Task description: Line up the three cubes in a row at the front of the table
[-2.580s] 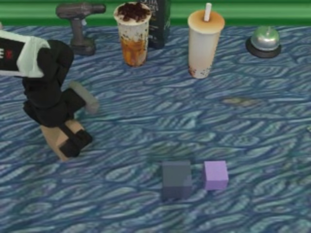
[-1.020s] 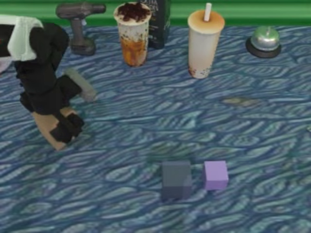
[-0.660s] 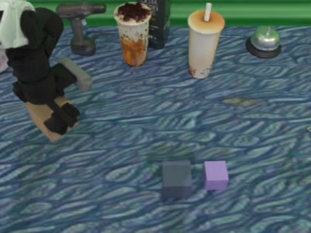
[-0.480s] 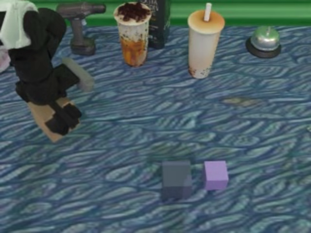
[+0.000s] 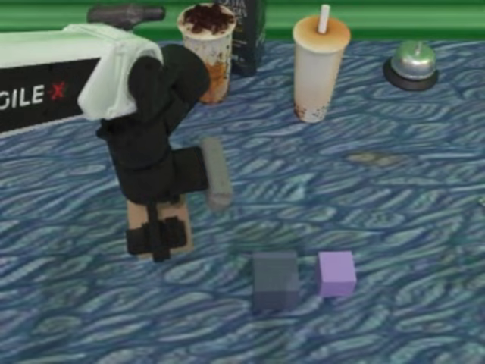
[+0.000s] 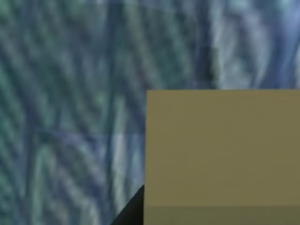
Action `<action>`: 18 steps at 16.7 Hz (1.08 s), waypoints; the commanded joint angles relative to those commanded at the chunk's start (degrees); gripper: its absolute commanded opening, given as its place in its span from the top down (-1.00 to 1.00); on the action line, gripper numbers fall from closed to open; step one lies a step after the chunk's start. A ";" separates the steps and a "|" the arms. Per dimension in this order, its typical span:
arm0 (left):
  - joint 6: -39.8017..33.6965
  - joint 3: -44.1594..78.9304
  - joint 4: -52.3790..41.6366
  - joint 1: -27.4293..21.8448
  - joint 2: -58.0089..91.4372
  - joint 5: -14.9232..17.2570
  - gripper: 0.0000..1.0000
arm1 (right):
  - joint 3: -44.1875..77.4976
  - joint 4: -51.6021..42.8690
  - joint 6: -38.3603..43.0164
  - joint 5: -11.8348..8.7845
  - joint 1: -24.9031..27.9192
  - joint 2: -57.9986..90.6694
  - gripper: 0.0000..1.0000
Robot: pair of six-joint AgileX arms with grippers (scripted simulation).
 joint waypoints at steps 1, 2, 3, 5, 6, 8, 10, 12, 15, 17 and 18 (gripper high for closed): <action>1.60 -0.81 -0.08 -2.27 -0.92 -0.02 1.00 | 0.00 0.00 0.00 0.00 0.00 0.00 -1.00; 2.93 -1.51 -0.12 -4.05 -1.75 -0.03 1.00 | 0.00 0.00 0.00 0.00 0.00 0.00 -1.00; 3.90 -2.02 -0.14 -5.23 -2.37 -0.05 1.00 | 0.00 0.00 0.00 0.00 0.00 0.00 -1.00; 4.46 -2.32 -0.14 -5.86 -2.74 -0.05 1.00 | 0.00 0.00 0.00 0.00 0.00 0.00 -1.00; 4.46 -2.32 -0.14 -5.86 -2.74 -0.05 1.00 | 0.00 0.00 0.00 0.00 0.00 0.00 -1.00; 4.45 -2.11 -0.09 -5.63 -2.47 -0.07 1.00 | 0.00 0.00 0.00 0.00 0.00 0.00 -1.00; 4.50 -2.67 0.89 -5.73 -2.05 -0.06 1.00 | 0.00 0.00 0.00 0.00 0.00 0.00 -1.00; 4.50 -4.36 4.02 -5.85 -0.70 -0.03 1.00 | 0.00 0.00 0.00 0.00 0.00 0.00 -1.00; 4.35 -7.81 10.62 -5.93 2.17 0.03 1.00 | 0.00 0.00 0.00 0.00 0.00 0.00 -1.00; 4.33 -9.63 13.87 -6.03 3.73 0.00 1.00 | 0.00 0.00 0.00 0.00 0.00 0.00 -1.00; 4.34 -10.12 14.60 -6.07 4.15 -0.01 1.00 | 0.00 0.00 0.00 0.00 0.00 0.00 -1.00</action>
